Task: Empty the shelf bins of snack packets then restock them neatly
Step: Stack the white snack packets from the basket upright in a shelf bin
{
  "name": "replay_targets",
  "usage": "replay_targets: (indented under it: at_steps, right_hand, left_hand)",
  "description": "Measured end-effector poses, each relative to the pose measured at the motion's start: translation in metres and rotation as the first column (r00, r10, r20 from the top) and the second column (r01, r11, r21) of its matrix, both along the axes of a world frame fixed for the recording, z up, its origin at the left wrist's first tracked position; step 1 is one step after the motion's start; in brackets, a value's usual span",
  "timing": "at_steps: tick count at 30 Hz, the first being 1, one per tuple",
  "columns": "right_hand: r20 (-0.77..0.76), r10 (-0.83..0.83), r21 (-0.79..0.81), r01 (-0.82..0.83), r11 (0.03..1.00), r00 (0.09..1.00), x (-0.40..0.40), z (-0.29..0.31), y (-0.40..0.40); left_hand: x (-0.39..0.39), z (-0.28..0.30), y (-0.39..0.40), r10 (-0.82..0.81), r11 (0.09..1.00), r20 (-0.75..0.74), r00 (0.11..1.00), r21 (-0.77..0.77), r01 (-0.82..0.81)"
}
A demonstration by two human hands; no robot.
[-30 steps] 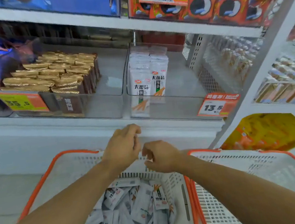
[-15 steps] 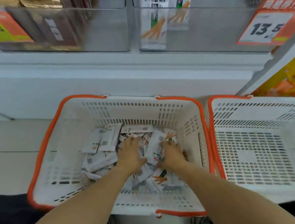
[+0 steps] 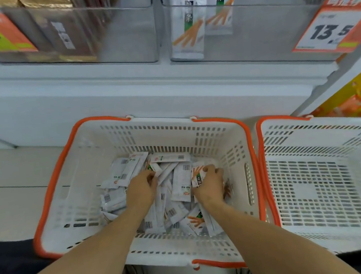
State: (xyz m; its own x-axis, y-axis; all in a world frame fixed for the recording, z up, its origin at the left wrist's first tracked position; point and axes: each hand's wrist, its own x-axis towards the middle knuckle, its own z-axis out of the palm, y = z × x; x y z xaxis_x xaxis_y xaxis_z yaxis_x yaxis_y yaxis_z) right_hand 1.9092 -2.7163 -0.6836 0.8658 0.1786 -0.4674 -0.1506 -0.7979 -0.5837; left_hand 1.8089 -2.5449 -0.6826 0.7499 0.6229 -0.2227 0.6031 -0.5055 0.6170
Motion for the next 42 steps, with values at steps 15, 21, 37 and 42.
replay_targets:
  at_steps: [15,21,37,42]
  right_hand:
    - [-0.533,-0.111,0.423,0.377,0.824,0.839,0.035,0.065,0.002]
    - [-0.690,0.057,0.597,0.523,0.609,0.721,0.023,0.107,0.007]
    - [-0.654,0.184,0.608,0.365,0.705,0.733,0.005,0.094,0.009]
    - [-0.509,0.293,0.570,0.062,0.819,0.809,0.000,0.094,0.007]
  left_hand:
    - [-0.008,0.098,0.032,0.319,0.735,0.182,0.930,-0.667,-0.122]
    - [-0.014,0.132,0.018,0.386,0.476,0.224,0.895,-0.879,0.015]
    - [-0.014,0.111,-0.008,0.301,0.566,0.079,0.950,-0.816,-0.112]
    - [-0.014,0.111,-0.014,0.194,0.414,-0.040,0.980,-0.903,-0.118]
